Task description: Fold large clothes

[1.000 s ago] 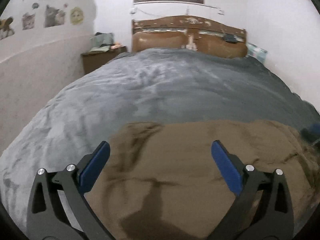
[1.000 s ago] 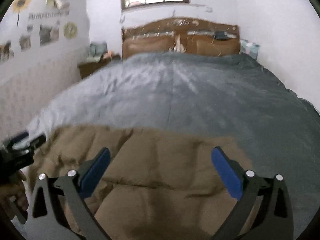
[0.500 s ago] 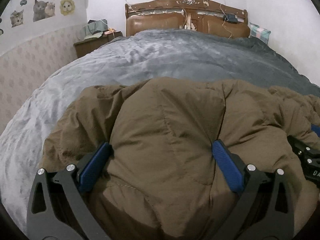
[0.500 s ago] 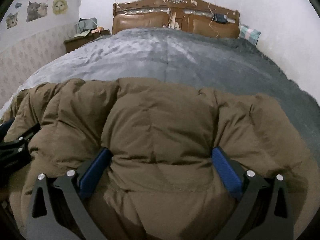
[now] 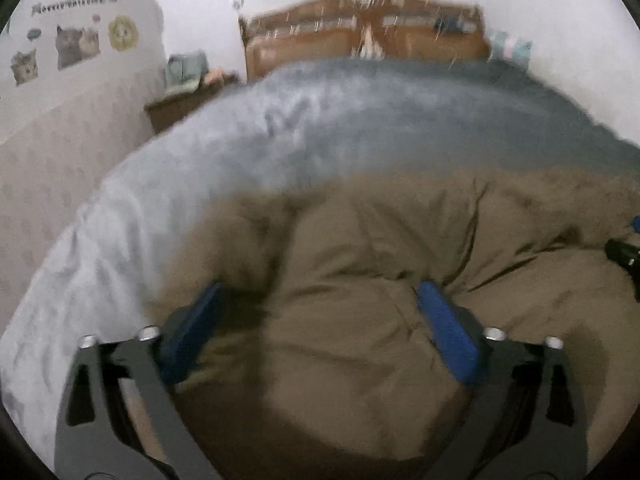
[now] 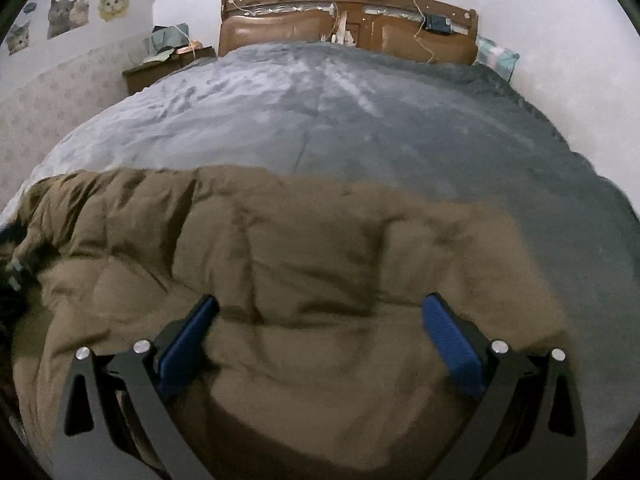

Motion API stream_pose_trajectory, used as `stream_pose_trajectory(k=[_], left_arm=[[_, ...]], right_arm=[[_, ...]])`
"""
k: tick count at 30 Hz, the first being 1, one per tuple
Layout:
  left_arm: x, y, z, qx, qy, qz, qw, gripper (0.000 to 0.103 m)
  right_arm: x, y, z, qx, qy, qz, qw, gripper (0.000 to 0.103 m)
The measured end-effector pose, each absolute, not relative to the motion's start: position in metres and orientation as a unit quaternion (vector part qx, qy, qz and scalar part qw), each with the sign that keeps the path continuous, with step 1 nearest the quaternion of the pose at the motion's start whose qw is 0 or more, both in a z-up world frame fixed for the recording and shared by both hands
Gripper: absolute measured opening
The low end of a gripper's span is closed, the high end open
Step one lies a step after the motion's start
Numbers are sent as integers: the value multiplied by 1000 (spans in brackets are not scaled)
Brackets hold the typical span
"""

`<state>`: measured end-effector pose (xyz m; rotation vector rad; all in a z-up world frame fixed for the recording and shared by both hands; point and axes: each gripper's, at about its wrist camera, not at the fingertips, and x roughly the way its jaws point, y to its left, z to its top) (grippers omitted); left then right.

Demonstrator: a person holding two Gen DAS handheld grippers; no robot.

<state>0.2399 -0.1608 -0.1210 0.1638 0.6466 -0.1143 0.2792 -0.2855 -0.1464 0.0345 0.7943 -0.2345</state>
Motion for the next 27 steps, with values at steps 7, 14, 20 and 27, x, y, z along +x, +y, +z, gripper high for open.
stream_pose_trajectory(k=[7, 14, 20, 27], left_arm=[[182, -77, -79, 58, 357, -12, 932, 100], [162, -54, -101, 23, 418, 12, 908, 100], [168, -76, -157, -3, 493, -31, 870, 92], [173, -113, -154, 45, 492, -102, 863, 16]], right_arm=[[192, -322, -97, -32, 398, -120, 909, 101], [156, -332, -97, 3, 422, -130, 897, 101], [143, -332, -149, 60, 482, -98, 868, 85], [149, -310, -156, 44, 509, -40, 859, 19]])
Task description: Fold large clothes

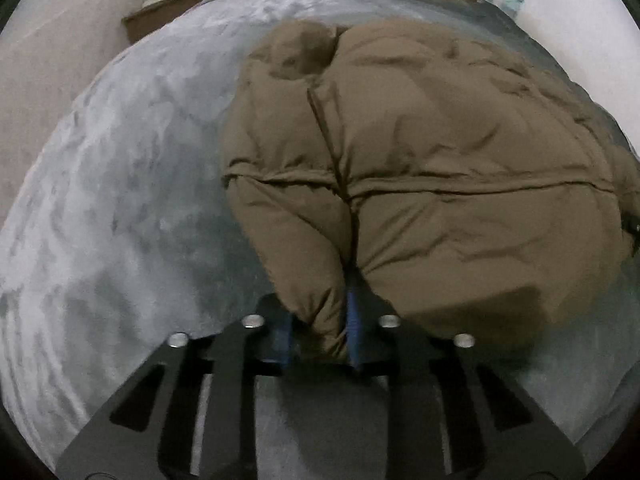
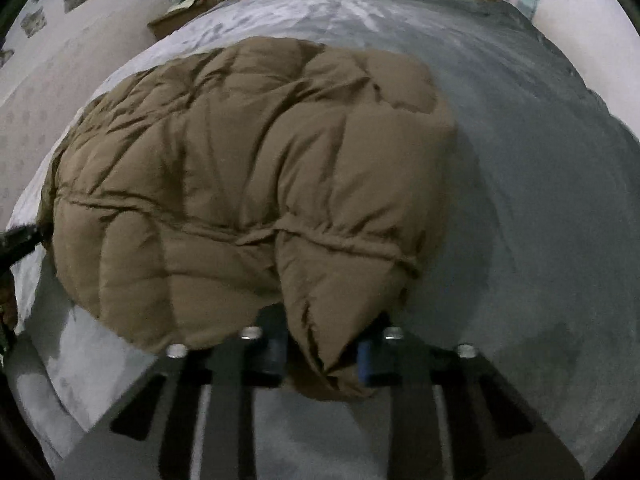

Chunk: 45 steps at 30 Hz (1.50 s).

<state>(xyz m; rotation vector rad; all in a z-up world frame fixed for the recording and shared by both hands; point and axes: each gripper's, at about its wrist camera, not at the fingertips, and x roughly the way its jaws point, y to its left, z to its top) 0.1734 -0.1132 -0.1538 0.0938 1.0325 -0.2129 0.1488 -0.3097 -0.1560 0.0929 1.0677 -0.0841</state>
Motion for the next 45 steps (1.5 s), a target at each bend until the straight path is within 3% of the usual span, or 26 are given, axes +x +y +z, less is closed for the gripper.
stream_pose_trajectory(k=[6, 8, 9, 10, 11, 12, 15, 16, 17, 21, 28, 37, 45], left_arm=[[140, -112, -113, 55, 478, -122, 868, 14], [127, -114, -107, 71, 473, -125, 869, 18], [120, -116, -106, 86, 468, -113, 872, 29], [121, -115, -102, 93, 464, -102, 875, 47], [119, -113, -102, 96, 460, -88, 878, 62], [118, -110, -100, 96, 455, -69, 883, 86], [106, -98, -72, 59, 404, -24, 913, 97], [97, -98, -58, 54, 372, -9, 927, 100], [89, -101, -49, 59, 345, 3, 937, 100], [36, -130, -31, 100, 246, 16, 964, 100], [-27, -165, -40, 121, 214, -55, 968, 100], [-59, -89, -36, 7, 208, -3, 978, 100], [-71, -99, -33, 28, 192, -24, 981, 100]], right_arm=[[106, -309, -129, 70, 512, -28, 856, 17], [91, -305, -120, 57, 508, -36, 859, 26], [83, -303, -118, 40, 501, -55, 863, 46], [77, -305, -115, 30, 492, -68, 867, 79], [71, -304, -113, 20, 474, -85, 876, 89], [69, -303, -109, 10, 467, -95, 879, 90], [58, -290, -72, -10, 416, -135, 899, 90], [49, -283, -56, -7, 382, -143, 913, 97], [36, -274, -41, -2, 341, -147, 929, 102], [-24, -221, -22, 30, 218, -113, 969, 101], [-48, -194, -60, 27, 252, -144, 957, 101], [-77, -201, -56, 57, 227, -161, 959, 101], [-95, -199, -49, 59, 200, -164, 964, 101]])
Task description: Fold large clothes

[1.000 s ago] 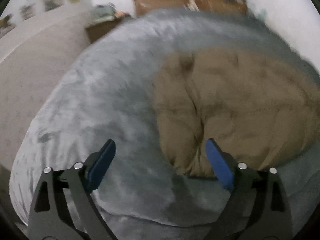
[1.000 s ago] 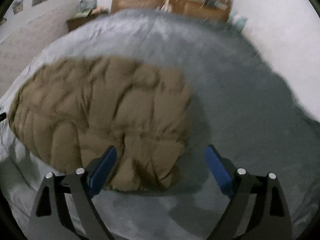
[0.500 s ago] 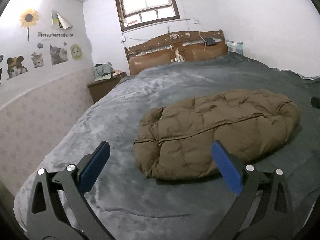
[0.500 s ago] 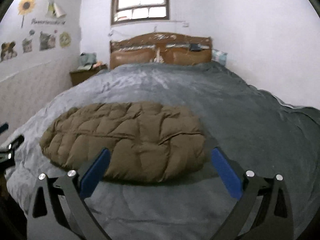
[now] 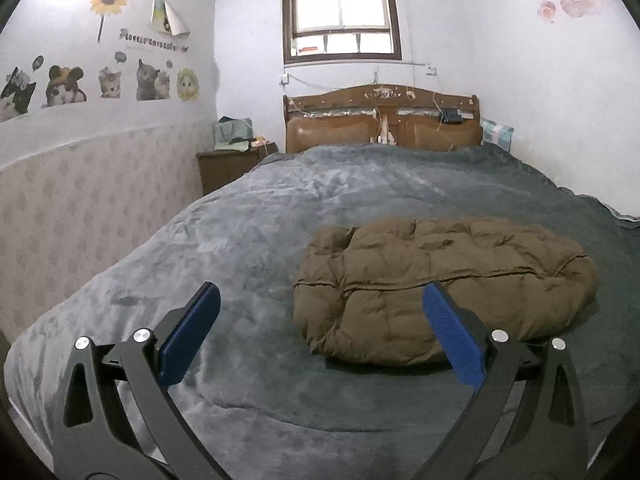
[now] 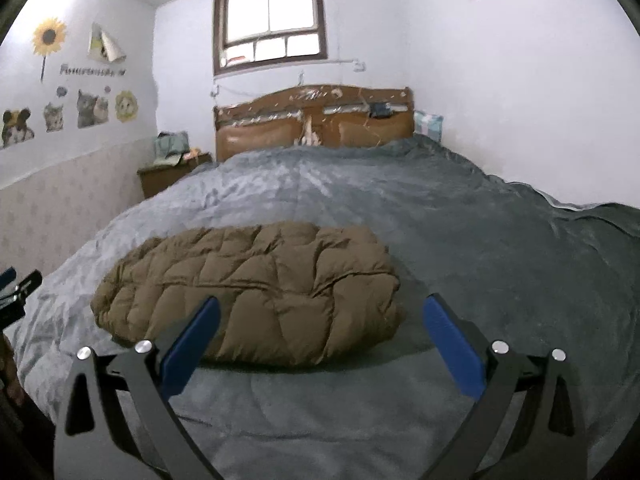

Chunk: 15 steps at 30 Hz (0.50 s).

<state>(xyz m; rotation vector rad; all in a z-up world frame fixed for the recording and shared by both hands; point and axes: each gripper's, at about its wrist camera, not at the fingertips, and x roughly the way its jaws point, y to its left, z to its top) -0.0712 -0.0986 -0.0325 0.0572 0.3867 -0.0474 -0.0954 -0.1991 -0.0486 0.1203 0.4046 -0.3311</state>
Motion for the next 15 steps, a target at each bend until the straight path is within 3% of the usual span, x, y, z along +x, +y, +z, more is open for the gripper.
stream_pose_trajectory(k=[15], left_arm=[[-79, -96, -29, 17, 201, -29, 979, 100]], right_arm=[[-99, -199, -47, 70, 199, -166, 963, 101]])
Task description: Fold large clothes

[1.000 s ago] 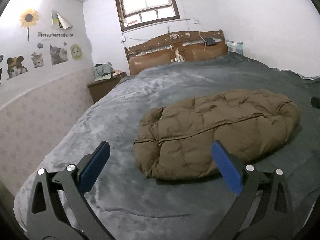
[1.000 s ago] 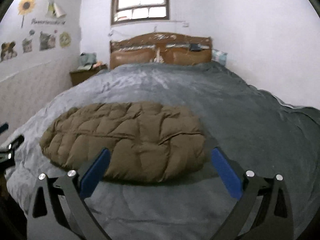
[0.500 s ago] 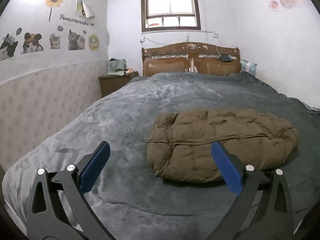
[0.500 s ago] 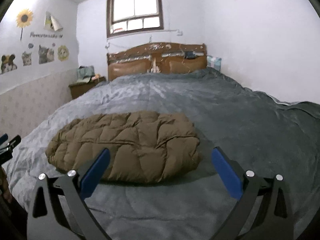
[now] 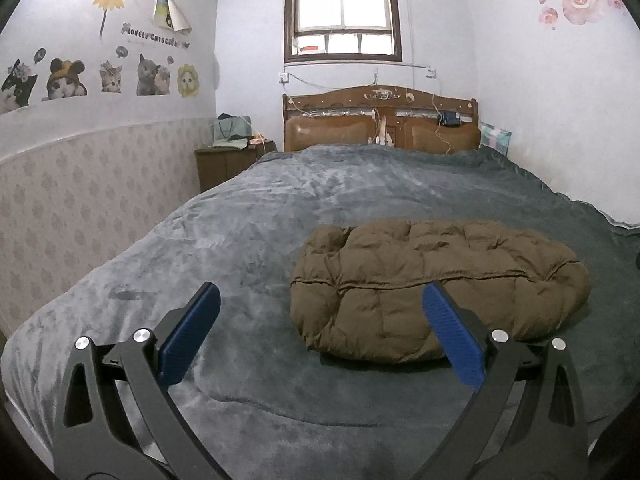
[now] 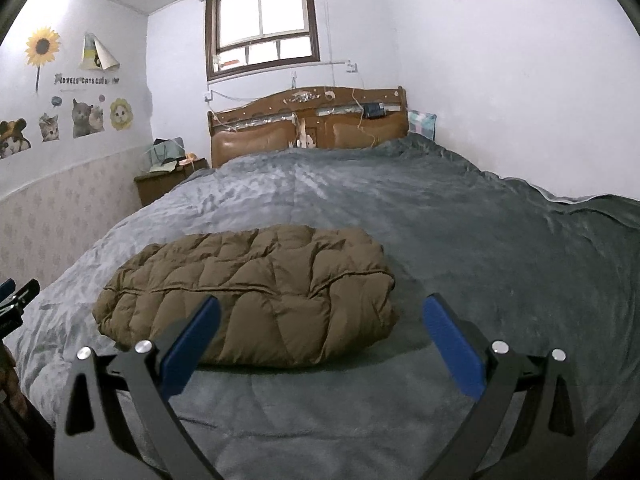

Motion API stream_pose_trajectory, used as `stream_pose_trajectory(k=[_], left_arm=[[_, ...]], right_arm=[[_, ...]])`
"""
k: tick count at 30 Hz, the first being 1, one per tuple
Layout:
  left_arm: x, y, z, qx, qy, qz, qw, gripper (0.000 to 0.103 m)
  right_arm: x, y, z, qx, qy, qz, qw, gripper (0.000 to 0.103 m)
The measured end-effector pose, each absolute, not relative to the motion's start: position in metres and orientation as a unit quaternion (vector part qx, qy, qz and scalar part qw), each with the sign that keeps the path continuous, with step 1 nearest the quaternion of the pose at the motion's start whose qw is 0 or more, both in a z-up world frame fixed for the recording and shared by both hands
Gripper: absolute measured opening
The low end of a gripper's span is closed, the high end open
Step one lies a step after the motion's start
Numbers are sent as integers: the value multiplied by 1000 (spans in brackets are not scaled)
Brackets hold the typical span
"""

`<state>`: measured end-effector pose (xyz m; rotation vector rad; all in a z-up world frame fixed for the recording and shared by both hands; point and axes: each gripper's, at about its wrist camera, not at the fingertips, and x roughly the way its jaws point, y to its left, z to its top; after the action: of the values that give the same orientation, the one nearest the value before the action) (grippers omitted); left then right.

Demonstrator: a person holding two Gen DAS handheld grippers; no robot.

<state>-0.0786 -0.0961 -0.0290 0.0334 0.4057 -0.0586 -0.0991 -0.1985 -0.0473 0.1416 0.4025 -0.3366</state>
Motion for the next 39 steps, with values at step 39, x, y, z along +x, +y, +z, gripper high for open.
stream_pose_trajectory(k=[39], left_arm=[[-69, -96, -36, 5, 229, -37, 973, 100]], right_arm=[[-103, -213, -50, 71, 208, -151, 964, 101]])
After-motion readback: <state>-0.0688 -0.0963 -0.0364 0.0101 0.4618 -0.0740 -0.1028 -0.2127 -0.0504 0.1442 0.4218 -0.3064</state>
